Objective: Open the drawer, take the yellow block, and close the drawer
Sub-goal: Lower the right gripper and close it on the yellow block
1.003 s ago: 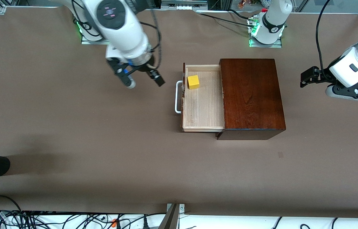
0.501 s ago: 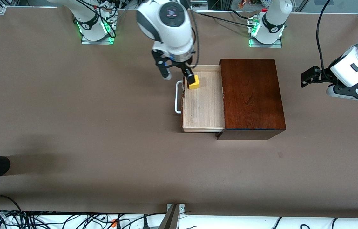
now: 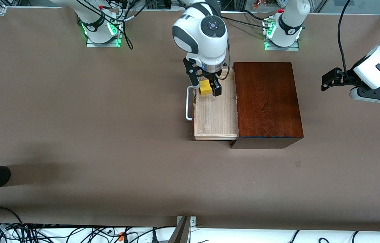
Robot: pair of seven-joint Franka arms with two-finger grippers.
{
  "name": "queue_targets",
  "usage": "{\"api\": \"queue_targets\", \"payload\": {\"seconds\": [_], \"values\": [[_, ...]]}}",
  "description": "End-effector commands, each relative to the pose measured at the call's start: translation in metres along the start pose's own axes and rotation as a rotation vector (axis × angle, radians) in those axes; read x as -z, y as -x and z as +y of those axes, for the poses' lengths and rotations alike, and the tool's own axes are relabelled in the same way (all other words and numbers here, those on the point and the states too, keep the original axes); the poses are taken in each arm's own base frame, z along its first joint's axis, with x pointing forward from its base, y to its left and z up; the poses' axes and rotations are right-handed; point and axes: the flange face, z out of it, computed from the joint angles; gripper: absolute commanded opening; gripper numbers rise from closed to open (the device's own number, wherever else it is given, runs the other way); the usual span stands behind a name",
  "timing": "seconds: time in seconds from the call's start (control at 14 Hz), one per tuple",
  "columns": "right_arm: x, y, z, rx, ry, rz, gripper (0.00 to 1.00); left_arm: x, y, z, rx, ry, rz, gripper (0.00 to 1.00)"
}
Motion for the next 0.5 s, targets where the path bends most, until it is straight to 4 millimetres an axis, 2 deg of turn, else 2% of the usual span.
{"api": "queue_targets", "payload": {"seconds": [0.0,0.14,0.36,0.43], "values": [[-0.015,0.004,-0.004,-0.010,-0.010,0.030,1.00,0.004,0.009,0.000,-0.013,-0.019,-0.001,1.00],[-0.025,0.003,-0.003,-0.010,0.006,0.041,1.00,0.004,0.009,0.000,-0.013,-0.019,-0.001,1.00],[-0.028,0.003,-0.002,-0.009,0.015,0.045,1.00,0.004,0.009,0.000,-0.013,-0.019,-0.003,1.00],[-0.037,0.001,0.000,-0.007,0.028,0.056,1.00,0.004,0.009,0.000,-0.013,-0.019,-0.003,1.00]]}}
